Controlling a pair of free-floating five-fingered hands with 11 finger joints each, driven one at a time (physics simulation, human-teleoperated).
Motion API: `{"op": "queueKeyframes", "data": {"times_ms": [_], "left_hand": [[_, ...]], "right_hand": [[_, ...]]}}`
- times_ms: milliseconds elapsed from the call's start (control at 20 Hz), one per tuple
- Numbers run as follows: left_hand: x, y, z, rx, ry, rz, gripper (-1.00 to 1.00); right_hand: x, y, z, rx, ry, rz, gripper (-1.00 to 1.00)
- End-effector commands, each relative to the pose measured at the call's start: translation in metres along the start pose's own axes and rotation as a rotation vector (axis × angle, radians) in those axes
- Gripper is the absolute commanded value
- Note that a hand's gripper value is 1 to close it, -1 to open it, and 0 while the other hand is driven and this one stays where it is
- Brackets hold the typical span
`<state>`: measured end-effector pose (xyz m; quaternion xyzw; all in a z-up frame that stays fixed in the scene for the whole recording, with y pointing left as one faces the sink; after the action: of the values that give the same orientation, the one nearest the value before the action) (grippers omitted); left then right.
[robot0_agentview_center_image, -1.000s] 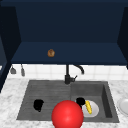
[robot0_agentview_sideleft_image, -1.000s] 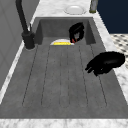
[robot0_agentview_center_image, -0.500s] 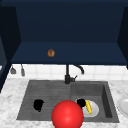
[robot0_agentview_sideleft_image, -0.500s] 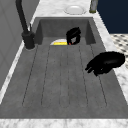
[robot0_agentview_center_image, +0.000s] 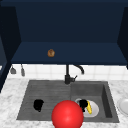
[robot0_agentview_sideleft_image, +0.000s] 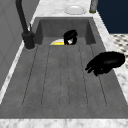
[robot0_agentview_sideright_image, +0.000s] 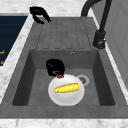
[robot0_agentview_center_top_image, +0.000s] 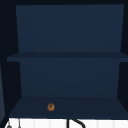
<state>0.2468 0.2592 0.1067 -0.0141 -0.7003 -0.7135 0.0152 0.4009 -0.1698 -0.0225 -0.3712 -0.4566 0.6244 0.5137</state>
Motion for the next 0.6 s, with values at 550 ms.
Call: {"op": "queueKeyframes", "data": {"times_ms": [550], "left_hand": [[0.0, 0.0, 0.0, 0.0, 0.0, 0.0, 0.0]], "right_hand": [[-0.012, 0.043, -0.06, -0.016, -0.001, 0.09, 1.0]]}}
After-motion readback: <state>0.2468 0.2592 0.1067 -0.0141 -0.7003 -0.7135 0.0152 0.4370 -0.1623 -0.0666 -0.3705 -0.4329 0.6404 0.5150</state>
